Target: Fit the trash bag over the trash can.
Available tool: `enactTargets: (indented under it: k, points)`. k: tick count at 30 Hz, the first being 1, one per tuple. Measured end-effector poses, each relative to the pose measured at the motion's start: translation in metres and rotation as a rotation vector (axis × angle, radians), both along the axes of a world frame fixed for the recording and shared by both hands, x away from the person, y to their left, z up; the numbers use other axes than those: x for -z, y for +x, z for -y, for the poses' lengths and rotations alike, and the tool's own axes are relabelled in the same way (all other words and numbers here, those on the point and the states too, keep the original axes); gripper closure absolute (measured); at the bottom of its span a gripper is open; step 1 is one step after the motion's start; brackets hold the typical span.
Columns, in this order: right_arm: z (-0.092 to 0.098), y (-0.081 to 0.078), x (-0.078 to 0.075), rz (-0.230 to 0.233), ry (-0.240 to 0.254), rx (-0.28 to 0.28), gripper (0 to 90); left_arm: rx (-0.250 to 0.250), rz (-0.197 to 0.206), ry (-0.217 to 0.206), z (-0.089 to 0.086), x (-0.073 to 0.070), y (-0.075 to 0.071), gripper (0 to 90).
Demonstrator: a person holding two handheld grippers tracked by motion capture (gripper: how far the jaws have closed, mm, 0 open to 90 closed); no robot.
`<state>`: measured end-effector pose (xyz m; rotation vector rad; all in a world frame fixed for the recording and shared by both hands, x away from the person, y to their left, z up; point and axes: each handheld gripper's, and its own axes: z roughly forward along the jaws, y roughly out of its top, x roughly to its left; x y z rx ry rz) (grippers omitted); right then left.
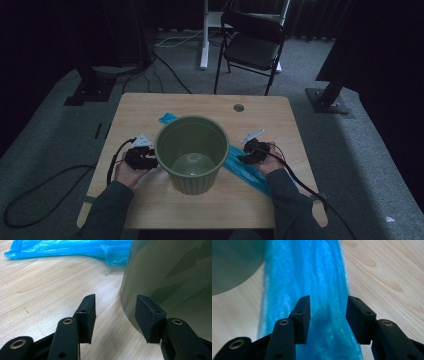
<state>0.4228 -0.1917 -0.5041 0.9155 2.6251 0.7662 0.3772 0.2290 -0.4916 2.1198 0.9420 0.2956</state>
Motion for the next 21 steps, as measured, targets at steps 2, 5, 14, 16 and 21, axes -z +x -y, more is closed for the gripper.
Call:
enactTargets:
  k: [2, 5, 14, 16, 21]
  points:
    - [0.0, 0.006, 0.003, -0.014, 0.002, 0.022, 50.4, 0.001, 0.0, -0.002, 0.0, 0.0, 0.0, 51.2]
    - [0.0, 0.011, 0.006, -0.034, 0.005, 0.034, 47.8, 0.002, 0.0, -0.001, 0.0, 0.0, 0.0, 51.0]
    - [-0.005, 0.022, 0.017, -0.096, -0.012, 0.051, 38.6, 0.005, 0.003, 0.004, 0.0, 0.0, -0.001, 50.9]
    - [-0.006, 0.022, 0.018, -0.093, -0.006, 0.054, 39.1, 0.005, 0.002, 0.003, 0.0, 0.0, -0.001, 50.9]
    - [-0.007, 0.019, 0.017, -0.089, -0.006, 0.051, 45.7, 0.005, 0.002, 0.002, 0.0, 0.0, -0.001, 50.9]
